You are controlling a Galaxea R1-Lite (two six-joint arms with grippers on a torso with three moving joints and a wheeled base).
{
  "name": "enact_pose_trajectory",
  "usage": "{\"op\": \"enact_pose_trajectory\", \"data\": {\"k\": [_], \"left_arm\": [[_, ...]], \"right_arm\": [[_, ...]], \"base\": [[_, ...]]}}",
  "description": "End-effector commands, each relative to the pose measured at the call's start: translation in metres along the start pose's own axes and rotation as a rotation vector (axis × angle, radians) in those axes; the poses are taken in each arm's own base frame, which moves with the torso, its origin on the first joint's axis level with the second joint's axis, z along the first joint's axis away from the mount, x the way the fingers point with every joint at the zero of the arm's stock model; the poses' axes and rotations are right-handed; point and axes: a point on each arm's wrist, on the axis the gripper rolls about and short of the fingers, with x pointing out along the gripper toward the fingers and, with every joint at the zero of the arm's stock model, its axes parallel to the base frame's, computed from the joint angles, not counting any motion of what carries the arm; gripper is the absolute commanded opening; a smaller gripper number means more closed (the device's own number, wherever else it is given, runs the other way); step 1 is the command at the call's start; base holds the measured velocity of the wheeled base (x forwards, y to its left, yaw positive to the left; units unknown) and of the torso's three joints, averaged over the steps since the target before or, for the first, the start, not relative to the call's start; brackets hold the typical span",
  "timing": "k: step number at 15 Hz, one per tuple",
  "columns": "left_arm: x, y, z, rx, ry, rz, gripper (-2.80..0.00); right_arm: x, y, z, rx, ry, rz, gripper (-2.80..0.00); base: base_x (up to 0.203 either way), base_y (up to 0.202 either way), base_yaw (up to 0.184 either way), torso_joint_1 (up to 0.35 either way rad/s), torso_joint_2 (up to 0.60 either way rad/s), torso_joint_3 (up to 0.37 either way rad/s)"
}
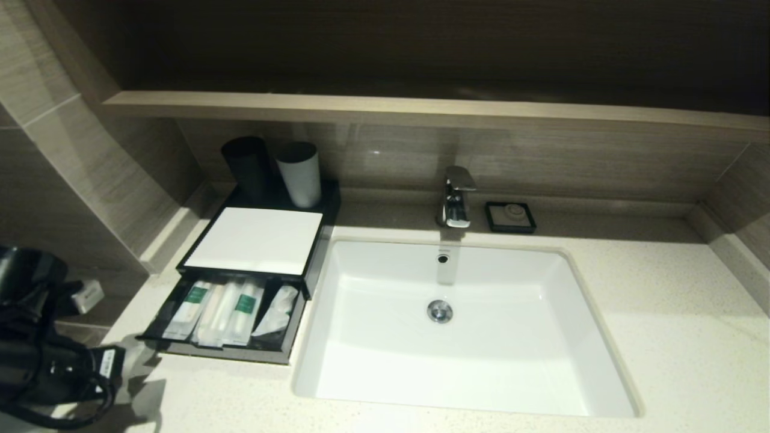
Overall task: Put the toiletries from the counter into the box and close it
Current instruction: Pick up the bathroom toiletry, then place the bathroom toiletry into the drawer
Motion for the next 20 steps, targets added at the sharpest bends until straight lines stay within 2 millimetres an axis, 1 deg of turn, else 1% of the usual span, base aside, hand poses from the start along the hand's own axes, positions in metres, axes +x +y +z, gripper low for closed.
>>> {"op": "enact_pose_trajectory", "data": {"k": [1, 3, 5, 9, 11, 14, 20], "left_arm": [[-0.020, 0.000, -0.005, 0.002, -0.074, -0.004, -2.80], [-0.030, 0.000, -0.006, 0.005, -0.110, -0.005, -2.80], [-0.033, -0.001, -0.004, 0.009, -0.134, -0.014, -2.80], [-0.044, -0.005, 0.003, 0.024, -0.193, -0.111, -2.80], [-0.046, -0.007, 0.009, 0.036, -0.205, -0.128, -2.80], [-0.047, -0.017, 0.020, 0.070, -0.219, -0.159, -2.80], [-0.042, -0.039, 0.048, 0.132, -0.228, -0.218, -2.80]], "right_arm": [[0.000, 0.000, 0.000, 0.000, 0.001, 0.000, -2.80], [0.000, 0.000, 0.000, 0.000, 0.001, 0.000, -2.80], [0.000, 0.000, 0.000, 0.000, 0.001, 0.000, -2.80], [0.000, 0.000, 0.000, 0.000, 0.001, 0.000, -2.80], [0.000, 0.000, 0.000, 0.000, 0.001, 0.000, -2.80], [0.000, 0.000, 0.000, 0.000, 0.001, 0.000, -2.80], [0.000, 0.000, 0.000, 0.000, 0.001, 0.000, -2.80]], "base": [[0.000, 0.000, 0.000, 0.000, 0.00, 0.000], [0.000, 0.000, 0.000, 0.000, 0.00, 0.000], [0.000, 0.000, 0.000, 0.000, 0.00, 0.000], [0.000, 0.000, 0.000, 0.000, 0.00, 0.000], [0.000, 0.000, 0.000, 0.000, 0.00, 0.000], [0.000, 0.000, 0.000, 0.000, 0.00, 0.000], [0.000, 0.000, 0.000, 0.000, 0.00, 0.000]]}}
